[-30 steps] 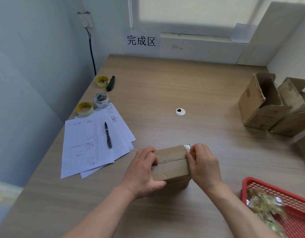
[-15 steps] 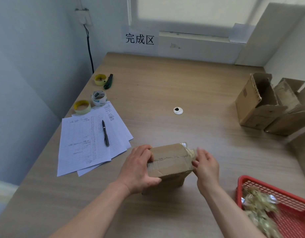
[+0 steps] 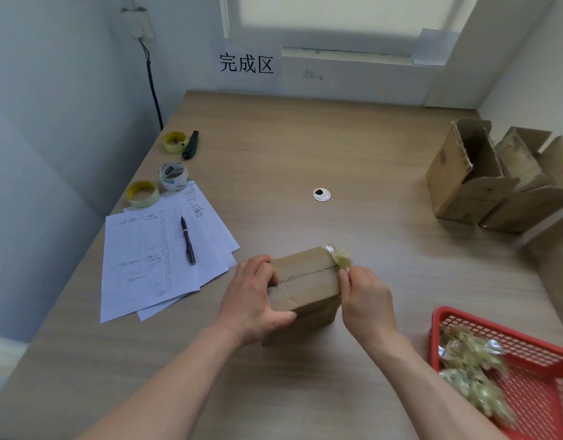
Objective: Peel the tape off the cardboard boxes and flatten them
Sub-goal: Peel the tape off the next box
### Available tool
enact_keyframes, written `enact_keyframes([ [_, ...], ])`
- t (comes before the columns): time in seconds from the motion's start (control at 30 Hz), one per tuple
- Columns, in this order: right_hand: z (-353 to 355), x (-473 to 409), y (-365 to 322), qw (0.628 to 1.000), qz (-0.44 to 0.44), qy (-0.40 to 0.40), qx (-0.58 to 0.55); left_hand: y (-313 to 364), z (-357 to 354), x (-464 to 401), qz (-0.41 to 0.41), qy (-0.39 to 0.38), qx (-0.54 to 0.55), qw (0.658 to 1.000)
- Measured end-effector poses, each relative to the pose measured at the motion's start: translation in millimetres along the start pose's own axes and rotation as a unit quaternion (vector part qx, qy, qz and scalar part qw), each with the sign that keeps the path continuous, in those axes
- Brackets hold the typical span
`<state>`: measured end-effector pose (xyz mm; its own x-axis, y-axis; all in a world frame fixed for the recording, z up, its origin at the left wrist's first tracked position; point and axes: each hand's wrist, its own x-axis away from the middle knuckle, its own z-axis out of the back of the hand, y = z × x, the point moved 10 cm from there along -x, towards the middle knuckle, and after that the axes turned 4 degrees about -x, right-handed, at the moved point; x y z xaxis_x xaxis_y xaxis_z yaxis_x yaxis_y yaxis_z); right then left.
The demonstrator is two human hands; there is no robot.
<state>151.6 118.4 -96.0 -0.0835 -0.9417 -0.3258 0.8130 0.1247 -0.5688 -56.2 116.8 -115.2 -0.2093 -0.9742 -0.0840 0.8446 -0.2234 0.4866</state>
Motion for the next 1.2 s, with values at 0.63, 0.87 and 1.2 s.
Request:
enact_keyframes([
  [0.63, -40.9, 34.3, 75.7, 0.807, -0.354, -0.112, -0.459, -8.3, -3.5, -5.4, -0.001, -0.034, -0.002, 0.999],
  [0.87, -39.7, 23.7, 83.4, 0.797, -0.409, -0.154, -0.416, 4.1, -3.8, 1.5, -0.05, -0.073, -0.022, 0.996],
  [1.2, -31.7, 22.4, 74.8, 0.746, -0.477, -0.028, -0.465, 10.7, -4.2, 10.7, -0.056, -0.065, -0.022, 0.996],
])
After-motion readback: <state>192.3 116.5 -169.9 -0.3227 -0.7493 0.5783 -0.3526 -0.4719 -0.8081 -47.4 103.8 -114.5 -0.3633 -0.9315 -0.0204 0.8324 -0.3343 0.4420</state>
